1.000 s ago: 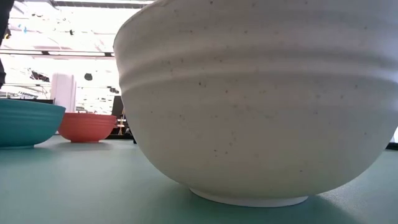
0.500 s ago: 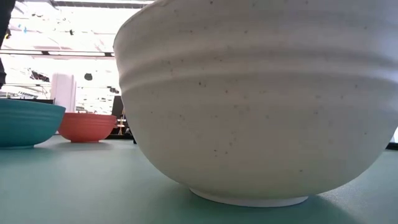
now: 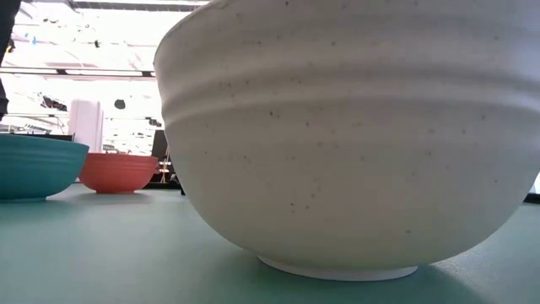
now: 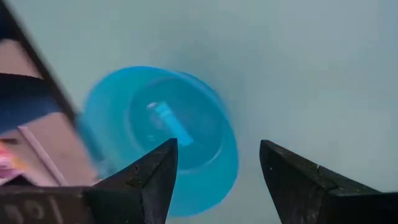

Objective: Place and stack bowls onto a shelf
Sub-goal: Stack the small blue bowl on top of the small green bowl on the shelf

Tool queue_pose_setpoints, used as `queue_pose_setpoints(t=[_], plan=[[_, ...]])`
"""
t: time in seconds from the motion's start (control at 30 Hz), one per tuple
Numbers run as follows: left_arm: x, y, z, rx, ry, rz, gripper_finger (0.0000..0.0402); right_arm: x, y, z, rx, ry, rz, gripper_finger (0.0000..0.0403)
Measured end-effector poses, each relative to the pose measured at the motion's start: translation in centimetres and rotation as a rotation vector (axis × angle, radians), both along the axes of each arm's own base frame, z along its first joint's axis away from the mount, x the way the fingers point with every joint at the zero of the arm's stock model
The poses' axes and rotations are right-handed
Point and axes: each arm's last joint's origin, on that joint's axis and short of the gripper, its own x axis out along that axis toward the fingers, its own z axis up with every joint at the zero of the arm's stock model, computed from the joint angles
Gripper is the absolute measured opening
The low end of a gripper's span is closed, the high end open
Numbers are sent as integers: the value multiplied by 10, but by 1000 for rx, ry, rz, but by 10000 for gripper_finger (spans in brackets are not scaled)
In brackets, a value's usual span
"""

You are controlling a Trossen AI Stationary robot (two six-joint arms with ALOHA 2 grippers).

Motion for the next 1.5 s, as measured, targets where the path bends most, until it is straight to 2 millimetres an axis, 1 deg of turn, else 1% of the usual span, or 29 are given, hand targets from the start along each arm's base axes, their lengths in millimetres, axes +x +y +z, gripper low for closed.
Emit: queue_pose_setpoints(t=[0.17, 0.27, 0.33, 0.4, 0.5, 0.63, 0.73, 0.87, 1.0, 1.13, 1.33, 1.5], plan=[[0, -2, -1, -29, -8, 6, 161, 6, 7, -18, -49, 28, 37, 250], [0, -3, -1, -41, -10, -6, 161, 10, 12, -25, -52, 23, 58, 230], [0, -4, -1, -45, -13, -4, 161, 12, 14, -29, -58, 28, 62, 205], [1, -4, -1, -53, -17, 1, 161, 12, 14, -33, -73, 40, 63, 172], [1, -4, -1, -65, -25, 12, 161, 13, 15, -38, -93, 56, 63, 108], [0, -4, -1, -71, -28, 18, 161, 14, 14, -40, -110, 56, 60, 28], [0, -4, -1, -75, -30, 20, 161, 13, 7, -34, -147, 31, 39, 23], [0, -4, -1, -84, -35, 28, 161, 14, -12, -18, -211, -11, -11, 38], [0, -5, -2, -113, -37, 50, 161, 16, -37, 1, -239, -70, -36, 26], [-2, -10, -4, -148, -22, 74, 161, 22, -65, 21, -244, -183, -93, 24], [-5, -14, -7, -133, 13, 128, 161, 33, -111, 57, -230, -379, -285, 26], [-5, -14, -7, -127, 14, 133, 161, 36, -148, 91, -290, -517, -423, 25]])
